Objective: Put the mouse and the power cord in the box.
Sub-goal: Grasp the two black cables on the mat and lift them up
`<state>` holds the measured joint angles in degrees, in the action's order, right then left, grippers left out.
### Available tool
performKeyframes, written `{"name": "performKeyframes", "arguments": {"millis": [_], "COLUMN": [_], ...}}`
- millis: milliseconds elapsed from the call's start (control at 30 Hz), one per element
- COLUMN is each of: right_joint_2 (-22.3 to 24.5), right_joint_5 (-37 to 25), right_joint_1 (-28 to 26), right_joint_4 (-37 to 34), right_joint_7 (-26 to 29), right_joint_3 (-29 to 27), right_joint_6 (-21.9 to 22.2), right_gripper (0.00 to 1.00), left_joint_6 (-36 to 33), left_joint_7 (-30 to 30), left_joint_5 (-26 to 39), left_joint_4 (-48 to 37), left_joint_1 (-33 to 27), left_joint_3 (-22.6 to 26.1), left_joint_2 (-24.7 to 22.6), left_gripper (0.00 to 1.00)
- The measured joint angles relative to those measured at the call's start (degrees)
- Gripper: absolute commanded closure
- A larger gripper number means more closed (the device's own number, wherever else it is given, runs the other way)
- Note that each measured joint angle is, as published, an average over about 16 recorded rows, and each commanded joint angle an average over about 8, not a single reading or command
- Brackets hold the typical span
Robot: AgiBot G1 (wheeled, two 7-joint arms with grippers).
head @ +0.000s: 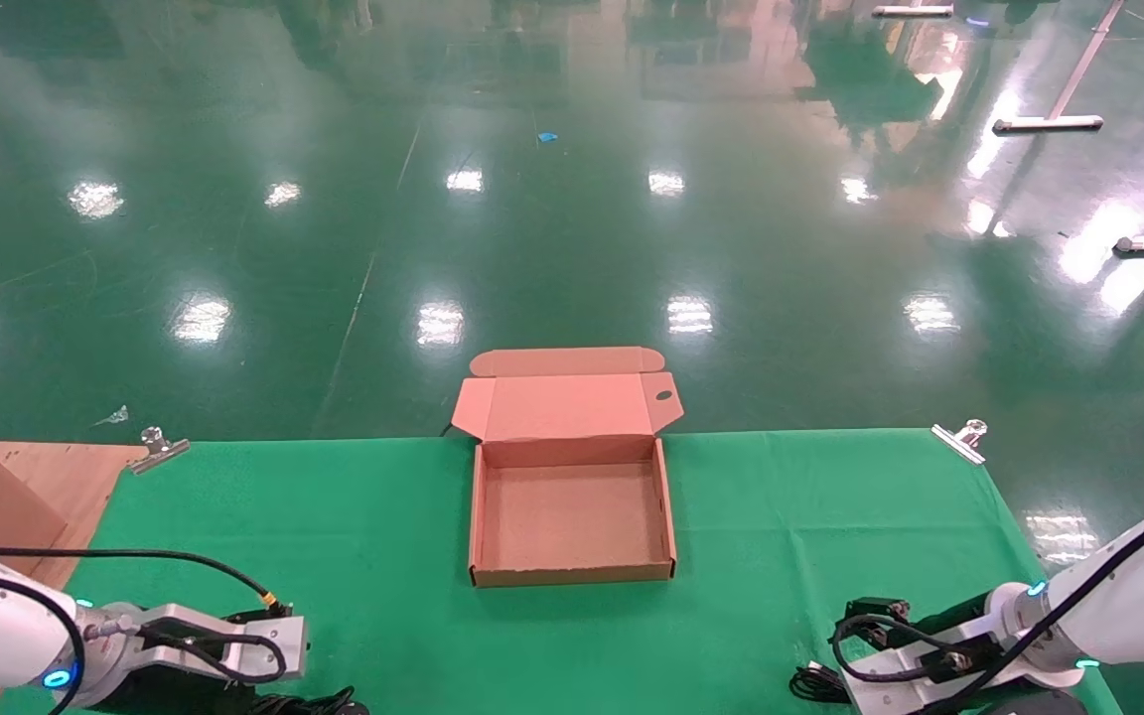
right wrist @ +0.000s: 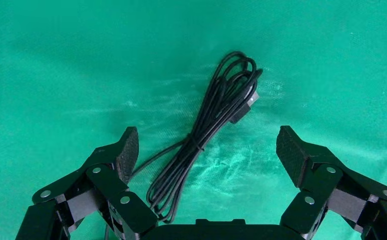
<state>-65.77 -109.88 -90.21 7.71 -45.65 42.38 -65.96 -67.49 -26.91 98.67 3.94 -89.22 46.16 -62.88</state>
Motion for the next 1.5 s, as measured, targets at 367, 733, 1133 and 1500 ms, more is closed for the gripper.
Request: {"name": "performKeyframes", "arguments": {"millis": [367,733,1133,1500], "right_joint_2": [-0.8,-0.7,-0.5,-0.1], "right_joint_5": [0.3,1.1,1.3,2.1], "right_joint_1": [-0.9,-1.2,-1.1,-1.6], "right_joint_4": [-4.2,-6.3,-7.1,-7.2], "right_joint_7": [-2.5,-4.0,-5.1,-5.9], "right_joint_3": [-0.2,-0.7,-0.9,-1.4], "right_joint_6": [0.8,0.2,-0.2,-1.0], "right_gripper": [1.00,1.00,1.00,1.00], "left_joint_6": [0.0,-0.2,0.1,-1.0], "left_joint_7": [-1.5,-2.3,-2.9,-3.7], "left_joint_5": [-0.3,-0.6,-0.6,-0.8], "left_joint_4": [-2.0,-3.0,-3.4,-3.3], "left_joint_1": [0.0,0.1,0.4,-0.5], "left_joint_3": [-0.2,-0.4,-0.4,-0.5], "left_joint_2": [-0.2,-0.3,-0.4,0.0], "left_gripper": [1.00,1.00,1.00,1.00]}}
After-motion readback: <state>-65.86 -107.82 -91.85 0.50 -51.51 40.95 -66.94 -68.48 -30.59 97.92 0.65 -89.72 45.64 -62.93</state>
